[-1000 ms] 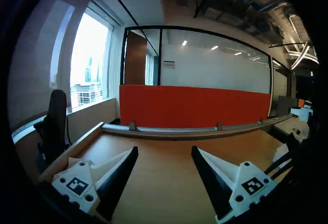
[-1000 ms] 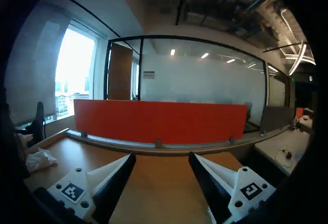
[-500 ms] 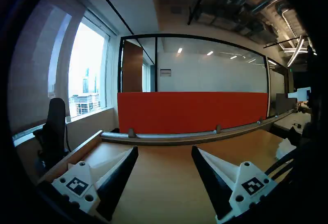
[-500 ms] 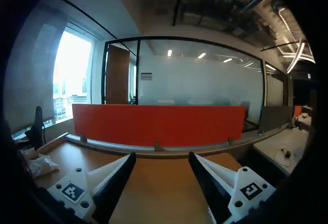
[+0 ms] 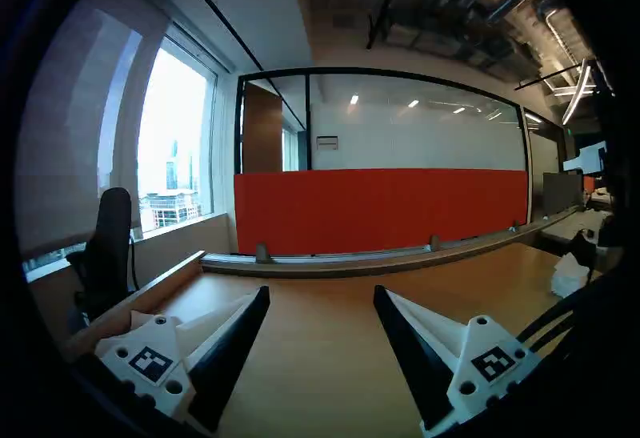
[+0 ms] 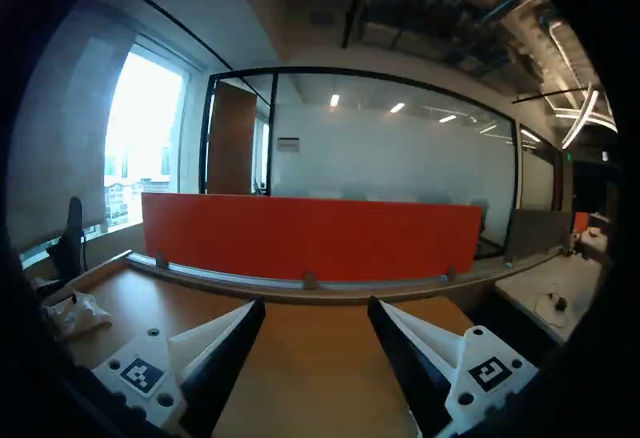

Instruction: Fold towel

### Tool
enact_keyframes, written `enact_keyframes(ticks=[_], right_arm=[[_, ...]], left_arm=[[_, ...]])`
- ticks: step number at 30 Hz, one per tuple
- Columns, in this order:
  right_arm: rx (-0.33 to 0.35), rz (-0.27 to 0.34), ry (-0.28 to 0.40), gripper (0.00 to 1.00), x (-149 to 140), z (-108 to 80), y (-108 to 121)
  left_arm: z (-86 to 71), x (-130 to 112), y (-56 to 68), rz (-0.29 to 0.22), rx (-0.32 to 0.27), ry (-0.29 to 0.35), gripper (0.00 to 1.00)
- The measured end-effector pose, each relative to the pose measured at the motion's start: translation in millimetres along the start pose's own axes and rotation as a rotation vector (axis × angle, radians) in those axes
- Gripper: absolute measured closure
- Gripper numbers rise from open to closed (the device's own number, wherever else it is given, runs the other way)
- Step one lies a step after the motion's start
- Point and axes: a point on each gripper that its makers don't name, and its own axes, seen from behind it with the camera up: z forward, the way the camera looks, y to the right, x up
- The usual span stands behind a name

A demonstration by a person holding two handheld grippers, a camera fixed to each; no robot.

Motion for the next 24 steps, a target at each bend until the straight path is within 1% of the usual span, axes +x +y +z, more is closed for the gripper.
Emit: enact_keyframes(ticks=[8, 11, 17, 24], right_arm=[[-0.012, -0.012, -0.001, 0.00, -43.9, -1.0, 2.2], [-0.013, -0.013, 0.002, 0.00, -56.9, -0.9, 4.2], [-0.013, 0.008, 0.012, 0.00, -78.9, 1.0, 7.3], [-0.006, 0.003, 0.009, 0.00, -98.3, 2.0, 8.0]], left_arm=[[-0.3, -46.5, 6.4, 0.002, 0.009, 0.013, 0.04], [1.0, -57.4, 6.8, 0.002, 0.015, 0.027, 0.04], [1.0, -83.8, 8.6, 0.007, 0.021, 0.035, 0.04], [-0.4, -98.0, 12.0, 0.003, 0.030, 0.053, 0.04]])
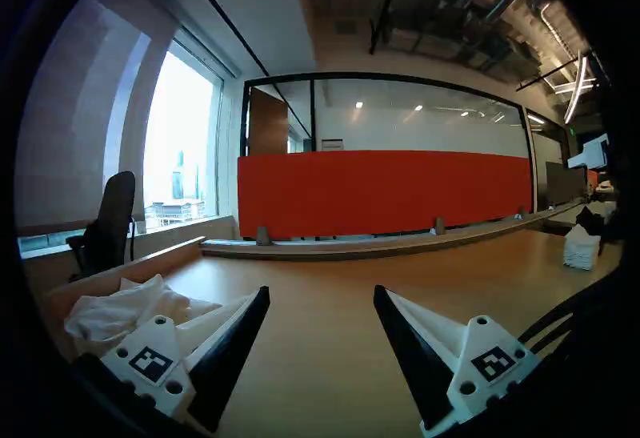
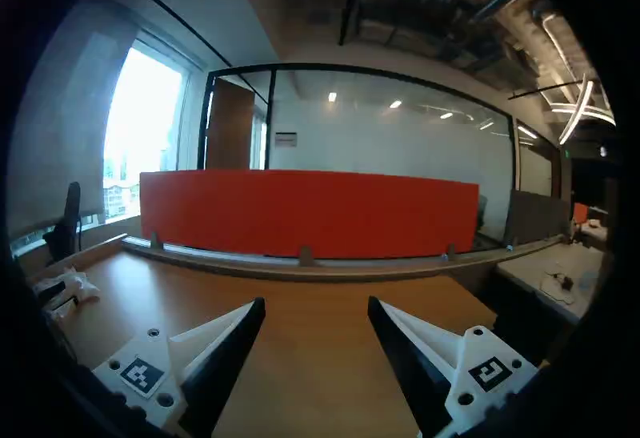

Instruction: Fold towel

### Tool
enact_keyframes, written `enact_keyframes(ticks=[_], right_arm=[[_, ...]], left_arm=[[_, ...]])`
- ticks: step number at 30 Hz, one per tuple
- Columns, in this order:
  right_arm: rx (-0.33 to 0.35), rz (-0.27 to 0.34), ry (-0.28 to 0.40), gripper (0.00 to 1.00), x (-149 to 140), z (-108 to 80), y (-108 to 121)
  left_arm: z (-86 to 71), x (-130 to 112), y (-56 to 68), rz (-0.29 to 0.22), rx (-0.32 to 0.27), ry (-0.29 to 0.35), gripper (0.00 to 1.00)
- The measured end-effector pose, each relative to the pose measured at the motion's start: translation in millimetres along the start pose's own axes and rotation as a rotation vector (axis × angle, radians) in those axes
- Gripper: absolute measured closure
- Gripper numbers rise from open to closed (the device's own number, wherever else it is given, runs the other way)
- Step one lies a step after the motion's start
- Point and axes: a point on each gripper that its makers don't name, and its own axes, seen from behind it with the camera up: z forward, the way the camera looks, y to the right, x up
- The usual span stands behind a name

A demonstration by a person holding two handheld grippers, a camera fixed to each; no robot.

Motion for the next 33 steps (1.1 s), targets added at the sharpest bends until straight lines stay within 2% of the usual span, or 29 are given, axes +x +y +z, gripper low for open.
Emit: enact_keyframes(ticks=[11, 17, 26, 33], right_arm=[[0.005, -0.002, -0.005, 0.00, -9.4, -3.6, 4.2], [-0.001, -0.005, -0.011, 0.00, -14.4, -5.8, 7.9], [0.000, 0.006, -0.027, 0.00, -21.9, -6.8, 10.6], [-0.001, -0.008, -0.019, 0.00, -20.1, -6.1, 16.2]], left_arm=[[0.9, -13.5, -0.2, -0.003, 0.010, 0.007, 0.04], [2.1, -19.5, -1.7, -0.018, 0.012, -0.009, 0.03], [2.7, -19.0, -2.3, -0.022, 0.009, -0.013, 0.03], [3.1, -19.1, -2.1, -0.022, 0.009, -0.014, 0.03]])
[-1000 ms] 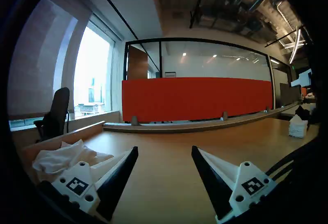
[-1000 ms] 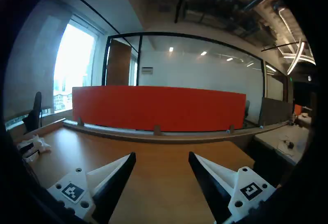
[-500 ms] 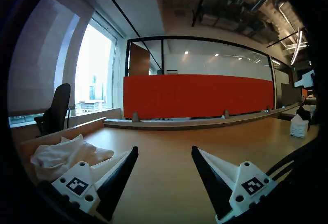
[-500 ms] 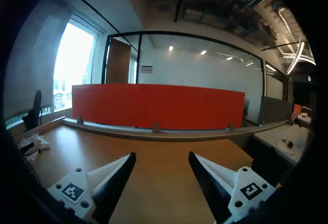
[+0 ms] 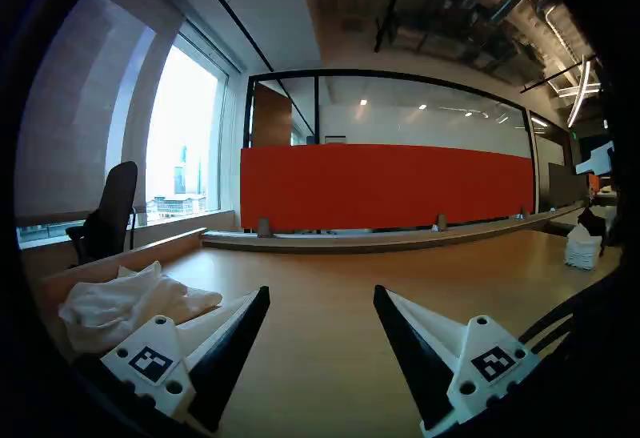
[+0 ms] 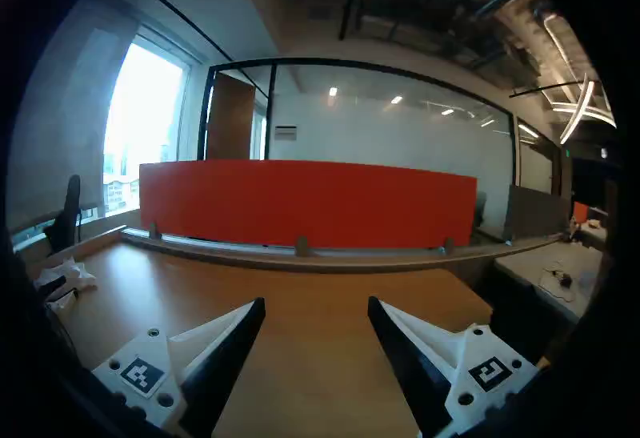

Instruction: Fold towel

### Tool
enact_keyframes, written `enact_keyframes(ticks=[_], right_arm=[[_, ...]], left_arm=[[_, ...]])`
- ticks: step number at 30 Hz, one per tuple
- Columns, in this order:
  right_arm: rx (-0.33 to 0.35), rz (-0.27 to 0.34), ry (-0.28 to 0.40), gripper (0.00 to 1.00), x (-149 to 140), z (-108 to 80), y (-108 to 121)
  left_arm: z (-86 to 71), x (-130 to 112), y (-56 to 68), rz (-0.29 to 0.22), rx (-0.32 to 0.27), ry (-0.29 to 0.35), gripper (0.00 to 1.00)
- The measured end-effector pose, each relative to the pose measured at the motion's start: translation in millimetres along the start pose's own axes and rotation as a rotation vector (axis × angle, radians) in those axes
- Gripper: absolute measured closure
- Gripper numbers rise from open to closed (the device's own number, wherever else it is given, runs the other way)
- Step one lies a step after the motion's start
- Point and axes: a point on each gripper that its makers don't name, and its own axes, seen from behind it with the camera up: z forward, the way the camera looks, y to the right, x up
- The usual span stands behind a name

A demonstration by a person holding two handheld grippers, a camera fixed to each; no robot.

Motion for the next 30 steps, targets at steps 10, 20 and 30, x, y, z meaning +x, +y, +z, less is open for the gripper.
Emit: enact_keyframes(ticks=[10, 20, 30], right_arm=[[-0.023, -0.039, 0.034, 0.00, 6.3, 5.9, 18.2], [-0.060, -0.055, 0.061, 0.00, -13.7, 7.6, 42.6], [-0.037, -0.025, 0.098, 0.00, -36.3, 13.8, 44.2]], left_arm=[[-0.2, 0.1, -0.1, 0.000, 0.000, 0.000, 0.03], [0.0, 0.7, 1.0, 0.000, 0.000, 0.000, 0.03], [0.1, 0.3, 1.6, 0.000, 0.000, 0.000, 0.03]])
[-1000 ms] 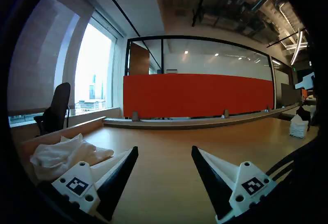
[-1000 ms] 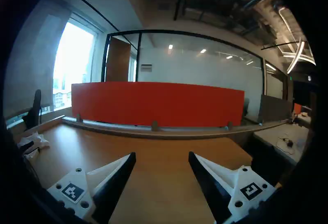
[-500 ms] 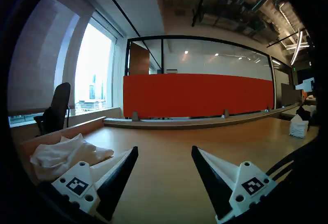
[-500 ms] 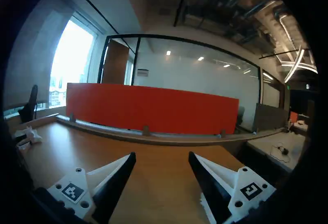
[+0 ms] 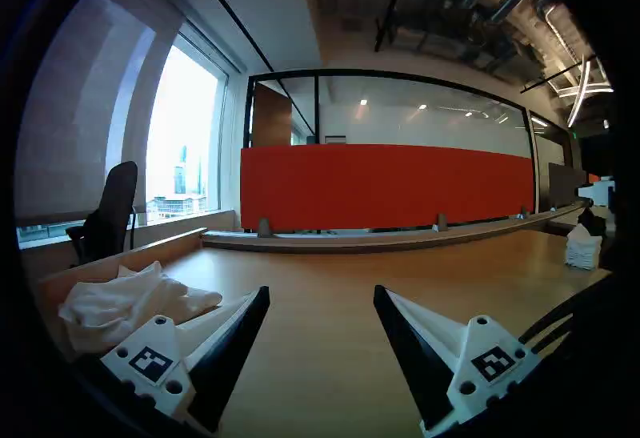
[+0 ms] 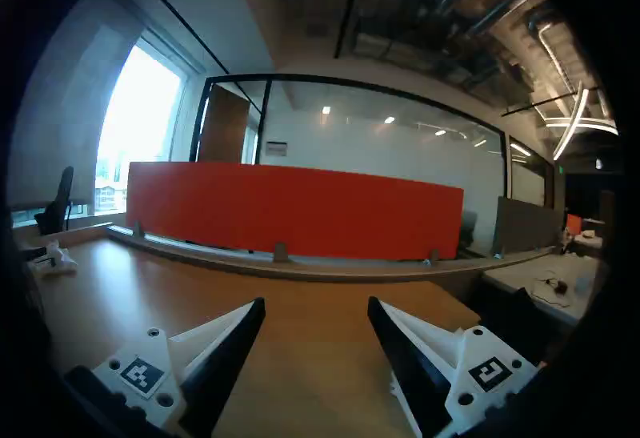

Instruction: Fold towel

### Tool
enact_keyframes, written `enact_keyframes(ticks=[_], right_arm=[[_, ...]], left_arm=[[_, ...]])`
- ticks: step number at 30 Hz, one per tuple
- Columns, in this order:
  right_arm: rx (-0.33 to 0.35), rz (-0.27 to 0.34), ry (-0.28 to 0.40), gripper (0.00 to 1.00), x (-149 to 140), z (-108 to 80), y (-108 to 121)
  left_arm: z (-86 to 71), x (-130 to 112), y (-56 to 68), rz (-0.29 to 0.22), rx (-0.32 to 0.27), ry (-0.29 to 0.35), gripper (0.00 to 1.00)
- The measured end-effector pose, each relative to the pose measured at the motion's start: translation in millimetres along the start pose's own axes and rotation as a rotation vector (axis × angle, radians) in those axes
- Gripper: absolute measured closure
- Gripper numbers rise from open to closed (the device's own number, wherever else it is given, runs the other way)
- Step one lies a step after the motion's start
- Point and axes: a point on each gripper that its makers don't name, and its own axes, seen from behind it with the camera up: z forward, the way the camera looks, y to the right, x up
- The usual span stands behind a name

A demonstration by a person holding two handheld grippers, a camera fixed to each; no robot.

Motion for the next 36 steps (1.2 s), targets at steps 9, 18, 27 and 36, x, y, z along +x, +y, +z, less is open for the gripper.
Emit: enact_keyframes(ticks=[9, 18, 27, 36], right_arm=[[0.018, 0.051, 0.002, 0.00, -32.4, -0.4, 2.1], [0.008, 0.068, 0.001, 0.00, -56.1, 1.9, 5.6], [-0.003, 0.091, -0.016, 0.00, -70.3, 0.1, 9.9], [0.012, 0.118, -0.018, 0.00, -72.7, -2.5, 7.7]], left_arm=[[-0.1, 0.0, 0.2, 0.000, 0.000, 0.000, 0.03], [0.2, 0.1, 0.4, 0.000, 0.000, 0.000, 0.04], [0.0, 0.2, 0.9, 0.000, 0.000, 0.000, 0.03], [0.2, 0.3, 0.9, 0.000, 0.000, 0.000, 0.03]])
